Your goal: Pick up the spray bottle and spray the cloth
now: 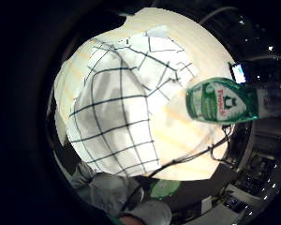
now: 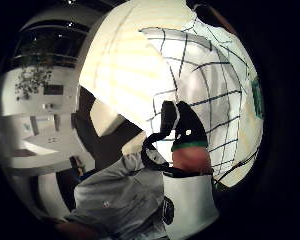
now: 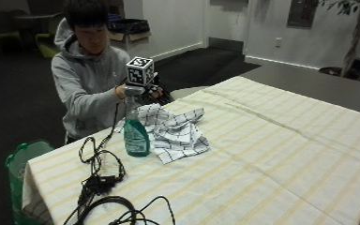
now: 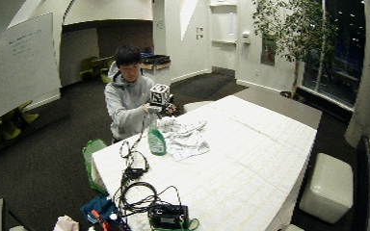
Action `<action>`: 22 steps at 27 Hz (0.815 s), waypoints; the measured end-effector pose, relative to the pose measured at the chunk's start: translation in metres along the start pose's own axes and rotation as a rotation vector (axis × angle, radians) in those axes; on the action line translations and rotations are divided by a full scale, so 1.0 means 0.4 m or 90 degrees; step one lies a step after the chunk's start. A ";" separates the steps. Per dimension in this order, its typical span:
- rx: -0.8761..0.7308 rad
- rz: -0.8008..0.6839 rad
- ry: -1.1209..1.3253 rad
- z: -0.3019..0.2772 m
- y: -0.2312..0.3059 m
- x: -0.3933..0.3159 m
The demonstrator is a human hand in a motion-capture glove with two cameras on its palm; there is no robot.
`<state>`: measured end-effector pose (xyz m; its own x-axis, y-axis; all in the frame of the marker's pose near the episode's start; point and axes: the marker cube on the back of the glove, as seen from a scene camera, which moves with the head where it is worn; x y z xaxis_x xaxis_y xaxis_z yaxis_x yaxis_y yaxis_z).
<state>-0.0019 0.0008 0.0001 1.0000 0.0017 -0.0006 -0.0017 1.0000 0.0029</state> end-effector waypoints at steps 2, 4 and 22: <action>0.001 0.000 0.000 -0.002 0.000 -0.001; 0.003 -0.001 0.000 -0.006 -0.002 0.000; 0.080 -0.022 -0.031 0.014 0.095 0.028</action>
<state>0.0091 0.0388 0.0057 0.9983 -0.0358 0.0463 0.0296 0.9913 0.1284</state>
